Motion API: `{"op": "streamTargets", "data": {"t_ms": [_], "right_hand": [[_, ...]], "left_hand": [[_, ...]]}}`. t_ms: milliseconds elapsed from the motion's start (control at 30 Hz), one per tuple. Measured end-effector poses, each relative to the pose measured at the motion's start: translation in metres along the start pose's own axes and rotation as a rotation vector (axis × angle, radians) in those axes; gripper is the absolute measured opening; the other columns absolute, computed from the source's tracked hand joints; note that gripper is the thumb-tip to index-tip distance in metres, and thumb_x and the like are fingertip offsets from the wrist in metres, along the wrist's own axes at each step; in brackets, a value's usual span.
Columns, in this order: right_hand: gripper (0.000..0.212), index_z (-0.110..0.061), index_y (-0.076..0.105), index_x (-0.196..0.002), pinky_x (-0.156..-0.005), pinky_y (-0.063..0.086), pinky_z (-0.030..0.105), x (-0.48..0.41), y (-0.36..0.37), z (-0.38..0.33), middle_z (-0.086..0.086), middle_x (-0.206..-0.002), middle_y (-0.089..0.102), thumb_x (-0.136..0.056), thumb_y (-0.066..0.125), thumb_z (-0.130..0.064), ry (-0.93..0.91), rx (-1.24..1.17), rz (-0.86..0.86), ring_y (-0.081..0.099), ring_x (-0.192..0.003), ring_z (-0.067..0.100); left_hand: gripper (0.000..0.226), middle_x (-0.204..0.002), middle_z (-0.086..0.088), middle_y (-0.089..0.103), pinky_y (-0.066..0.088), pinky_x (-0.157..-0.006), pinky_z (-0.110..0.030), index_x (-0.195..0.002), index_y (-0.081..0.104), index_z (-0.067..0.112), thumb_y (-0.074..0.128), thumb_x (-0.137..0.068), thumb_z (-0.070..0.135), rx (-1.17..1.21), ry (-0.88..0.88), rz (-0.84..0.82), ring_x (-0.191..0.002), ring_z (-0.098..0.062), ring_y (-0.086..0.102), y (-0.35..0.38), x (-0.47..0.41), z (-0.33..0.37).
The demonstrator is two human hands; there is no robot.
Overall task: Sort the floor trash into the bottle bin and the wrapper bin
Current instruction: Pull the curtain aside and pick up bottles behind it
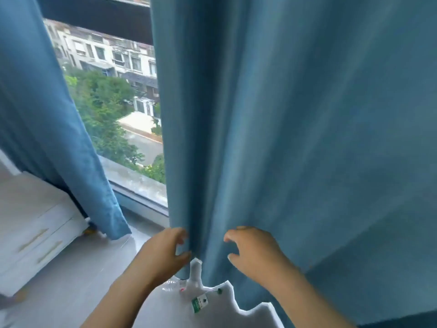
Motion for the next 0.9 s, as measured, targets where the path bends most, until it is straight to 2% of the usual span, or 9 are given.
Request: {"op": "streamTargets", "data": {"t_ms": [100,267,500,700,767,833,900], "right_hand": [[0.033,-0.026,0.056,-0.124,-0.091,0.045,0.031,-0.036,0.010,-0.039,-0.003,-0.121,0.059,-0.090,0.055,-0.025,-0.108,0.020,-0.062,0.056,-0.113,0.022],[0.030,-0.025,0.058,-0.117,-0.086,0.047,0.033,-0.090,0.033,-0.091,-0.002,-0.114,0.060,-0.089,0.052,-0.019,-0.257,0.083,-0.157,0.058,-0.106,0.023],[0.036,-0.024,0.056,-0.123,-0.089,0.046,0.032,-0.187,0.059,-0.131,-0.001,-0.121,0.058,-0.088,0.050,-0.016,-0.388,0.071,-0.217,0.055,-0.112,0.024],[0.031,-0.021,0.057,-0.115,-0.076,0.045,0.032,-0.287,0.113,-0.147,-0.001,-0.110,0.059,-0.085,0.053,-0.015,-0.447,0.112,-0.239,0.058,-0.104,0.024],[0.029,-0.021,0.058,-0.111,-0.068,0.040,0.031,-0.315,0.136,-0.151,-0.001,-0.099,0.055,-0.084,0.052,-0.015,-0.440,0.119,-0.261,0.058,-0.098,0.025],[0.027,-0.020,0.057,-0.108,-0.060,0.034,0.029,-0.340,0.161,-0.153,-0.003,-0.091,0.049,-0.083,0.051,-0.014,-0.428,0.123,-0.261,0.054,-0.088,0.024],[0.029,-0.020,0.057,-0.110,-0.059,0.032,0.028,-0.365,0.190,-0.153,-0.001,-0.095,0.054,-0.083,0.050,-0.013,-0.410,0.118,-0.254,0.046,-0.081,0.021]], "left_hand": [[0.028,-0.108,0.014,0.060,0.047,-0.088,-0.024,-0.111,0.056,0.032,0.059,-0.084,0.037,0.072,-0.125,0.028,-0.100,-0.006,0.058,-0.011,0.014,-0.048],[0.034,-0.112,0.015,0.058,0.045,-0.090,-0.022,-0.120,0.053,0.032,0.058,-0.087,0.036,0.123,-0.292,0.080,-0.102,-0.006,0.056,-0.023,0.026,-0.110],[0.033,-0.117,0.012,0.057,0.044,-0.089,-0.021,-0.121,0.052,0.029,0.055,-0.089,0.037,0.140,-0.468,0.121,-0.105,-0.008,0.055,-0.039,-0.013,-0.176],[0.031,-0.119,0.011,0.056,0.043,-0.087,-0.022,-0.120,0.052,0.028,0.054,-0.089,0.035,0.155,-0.566,0.135,-0.105,-0.010,0.055,-0.031,-0.069,-0.244],[0.033,-0.120,0.010,0.056,0.043,-0.086,-0.022,-0.122,0.051,0.028,0.053,-0.090,0.035,0.145,-0.584,0.120,-0.106,-0.011,0.055,-0.022,-0.085,-0.269],[0.034,-0.121,0.010,0.056,0.041,-0.084,-0.022,-0.123,0.051,0.027,0.053,-0.090,0.034,0.136,-0.595,0.099,-0.105,-0.012,0.054,-0.010,-0.100,-0.296],[0.034,-0.122,0.009,0.055,0.041,-0.085,-0.023,-0.124,0.050,0.026,0.052,-0.090,0.034,0.119,-0.598,0.083,-0.107,-0.013,0.054,0.007,-0.118,-0.325]]}}
Point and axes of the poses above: each hand's wrist, its own x-axis away from the middle knuckle, its own y-axis out of the palm, z = x × y, the point moved 6 cm from there along -x, towards the middle knuckle
